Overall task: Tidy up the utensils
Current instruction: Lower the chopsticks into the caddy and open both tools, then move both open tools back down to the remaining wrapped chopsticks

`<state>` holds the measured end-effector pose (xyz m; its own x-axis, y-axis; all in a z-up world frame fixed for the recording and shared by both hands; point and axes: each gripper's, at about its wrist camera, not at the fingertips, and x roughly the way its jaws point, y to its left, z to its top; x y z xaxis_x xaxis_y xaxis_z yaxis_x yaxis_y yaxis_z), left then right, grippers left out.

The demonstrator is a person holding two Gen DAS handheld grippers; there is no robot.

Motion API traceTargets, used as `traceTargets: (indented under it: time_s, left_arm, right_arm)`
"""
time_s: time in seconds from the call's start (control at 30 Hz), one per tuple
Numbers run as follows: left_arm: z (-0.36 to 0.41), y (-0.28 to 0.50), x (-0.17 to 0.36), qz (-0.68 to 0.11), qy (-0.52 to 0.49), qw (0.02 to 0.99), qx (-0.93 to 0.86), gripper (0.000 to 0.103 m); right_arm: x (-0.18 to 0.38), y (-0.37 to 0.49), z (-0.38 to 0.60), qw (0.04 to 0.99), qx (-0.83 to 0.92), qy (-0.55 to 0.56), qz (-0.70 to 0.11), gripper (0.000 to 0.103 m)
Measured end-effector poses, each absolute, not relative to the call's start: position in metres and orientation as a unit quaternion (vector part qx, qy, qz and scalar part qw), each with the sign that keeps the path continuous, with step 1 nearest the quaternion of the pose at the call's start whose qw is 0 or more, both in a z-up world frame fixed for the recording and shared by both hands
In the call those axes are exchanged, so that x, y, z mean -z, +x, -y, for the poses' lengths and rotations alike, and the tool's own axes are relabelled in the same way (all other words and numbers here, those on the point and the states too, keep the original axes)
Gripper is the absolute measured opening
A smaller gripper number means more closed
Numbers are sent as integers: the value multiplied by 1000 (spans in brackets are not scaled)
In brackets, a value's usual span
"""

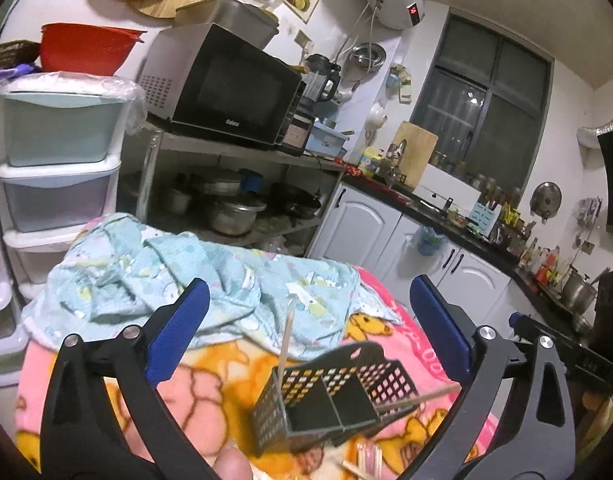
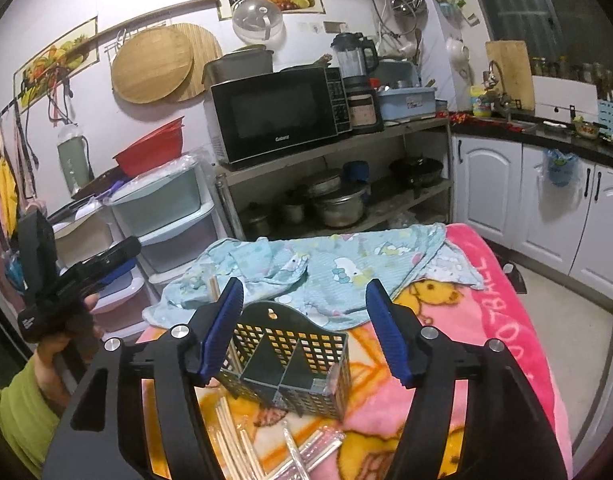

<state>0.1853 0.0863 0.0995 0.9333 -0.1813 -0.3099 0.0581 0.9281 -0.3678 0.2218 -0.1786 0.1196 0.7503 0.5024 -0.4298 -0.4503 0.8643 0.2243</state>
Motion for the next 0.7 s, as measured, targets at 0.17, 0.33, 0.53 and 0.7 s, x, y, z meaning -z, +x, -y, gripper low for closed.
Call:
traceTargets:
  time_s: [0.17, 0.33, 0.53, 0.7]
  left_arm:
    - [-88, 169, -94, -184, -175, 966, 52, 92]
    - [-86, 155, -88, -194, -167, 966, 46, 92]
    - [-86, 143, -77, -208, -162, 964, 39, 92]
    - [-85, 133, -63, -222, -154, 962, 35, 92]
  right_arm:
    - [-118, 208, 183, 937, -250, 50, -238, 66]
    - [-113, 197, 185, 939, -245, 46, -239, 66]
    - [-104, 182, 183, 937, -247, 37, -245, 66]
    - [-96, 170, 177, 933, -254, 24, -254, 66]
